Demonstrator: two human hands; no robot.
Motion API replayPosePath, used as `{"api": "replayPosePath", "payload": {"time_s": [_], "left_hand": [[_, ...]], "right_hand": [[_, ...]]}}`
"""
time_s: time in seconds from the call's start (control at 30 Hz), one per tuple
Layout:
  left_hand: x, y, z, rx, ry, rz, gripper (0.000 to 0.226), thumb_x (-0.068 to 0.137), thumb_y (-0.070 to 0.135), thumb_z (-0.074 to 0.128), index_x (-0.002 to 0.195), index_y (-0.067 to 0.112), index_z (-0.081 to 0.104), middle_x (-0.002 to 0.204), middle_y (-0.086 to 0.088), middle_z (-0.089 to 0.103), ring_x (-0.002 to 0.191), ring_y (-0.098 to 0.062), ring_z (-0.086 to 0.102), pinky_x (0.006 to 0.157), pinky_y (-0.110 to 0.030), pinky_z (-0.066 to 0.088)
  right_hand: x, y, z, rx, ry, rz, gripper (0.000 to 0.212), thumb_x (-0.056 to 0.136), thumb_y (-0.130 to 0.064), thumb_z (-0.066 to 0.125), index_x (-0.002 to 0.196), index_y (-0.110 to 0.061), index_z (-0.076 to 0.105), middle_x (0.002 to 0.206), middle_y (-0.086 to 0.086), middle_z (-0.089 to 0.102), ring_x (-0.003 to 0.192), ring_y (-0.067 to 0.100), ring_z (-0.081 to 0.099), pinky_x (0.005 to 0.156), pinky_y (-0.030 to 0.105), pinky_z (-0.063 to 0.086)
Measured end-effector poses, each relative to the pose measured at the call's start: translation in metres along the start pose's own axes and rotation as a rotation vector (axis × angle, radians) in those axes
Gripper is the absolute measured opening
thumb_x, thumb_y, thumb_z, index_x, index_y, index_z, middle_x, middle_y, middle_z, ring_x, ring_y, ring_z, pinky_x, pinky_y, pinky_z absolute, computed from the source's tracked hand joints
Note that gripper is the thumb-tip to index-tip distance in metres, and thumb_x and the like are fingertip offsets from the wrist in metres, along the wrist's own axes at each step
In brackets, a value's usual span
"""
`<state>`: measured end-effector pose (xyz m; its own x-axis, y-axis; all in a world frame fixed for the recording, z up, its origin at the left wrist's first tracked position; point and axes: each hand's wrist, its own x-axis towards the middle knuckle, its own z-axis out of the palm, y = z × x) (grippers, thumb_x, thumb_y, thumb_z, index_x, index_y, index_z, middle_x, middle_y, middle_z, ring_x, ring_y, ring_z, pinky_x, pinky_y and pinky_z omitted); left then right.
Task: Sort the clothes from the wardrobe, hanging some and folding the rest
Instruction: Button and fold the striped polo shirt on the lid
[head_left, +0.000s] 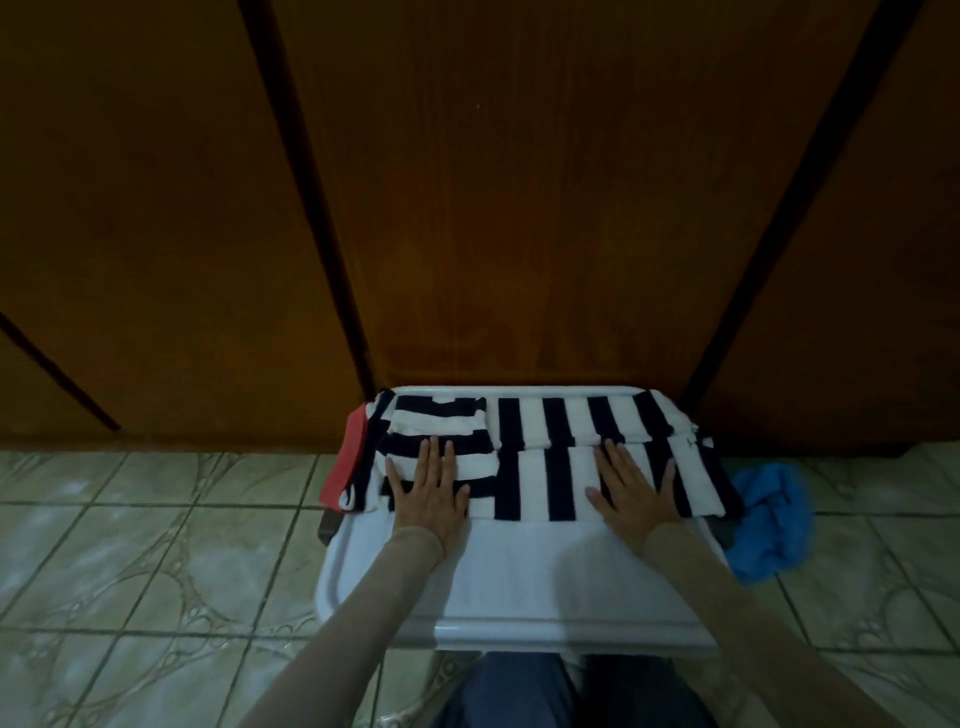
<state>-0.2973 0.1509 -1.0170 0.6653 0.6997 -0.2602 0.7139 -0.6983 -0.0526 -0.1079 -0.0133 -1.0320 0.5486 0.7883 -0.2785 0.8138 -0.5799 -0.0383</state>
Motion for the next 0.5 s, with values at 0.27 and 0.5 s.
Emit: {"api": "replayPosePath", "payload": {"time_s": [0.27,0.5], "left_hand": [[0.020,0.070,-0.008,-0.031,-0.014,0.191,0.058,0.102,0.040,0.010,0.147,0.016,-0.019,0.155,-0.002,-0.024,0.142,-0.017,-0.022,0.109,-0.059,-0.013],[0.040,0.106,-0.004,-0.063,-0.075,0.294,0.059,0.101,0.043,0.010,0.147,0.018,-0.018,0.156,0.003,-0.020,0.143,-0.012,-0.018,0.112,-0.054,-0.013]], "right_hand": [[0.000,0.061,-0.029,0.317,0.087,0.412,0.058,0.101,-0.039,0.027,0.150,-0.018,0.003,0.158,0.000,-0.007,0.145,0.016,-0.006,0.115,0.052,0.003],[0.020,0.092,-0.030,0.983,0.189,0.615,0.056,0.098,-0.038,0.040,0.145,-0.009,0.026,0.142,0.014,0.039,0.128,0.032,0.039,0.098,0.036,0.035]]}}
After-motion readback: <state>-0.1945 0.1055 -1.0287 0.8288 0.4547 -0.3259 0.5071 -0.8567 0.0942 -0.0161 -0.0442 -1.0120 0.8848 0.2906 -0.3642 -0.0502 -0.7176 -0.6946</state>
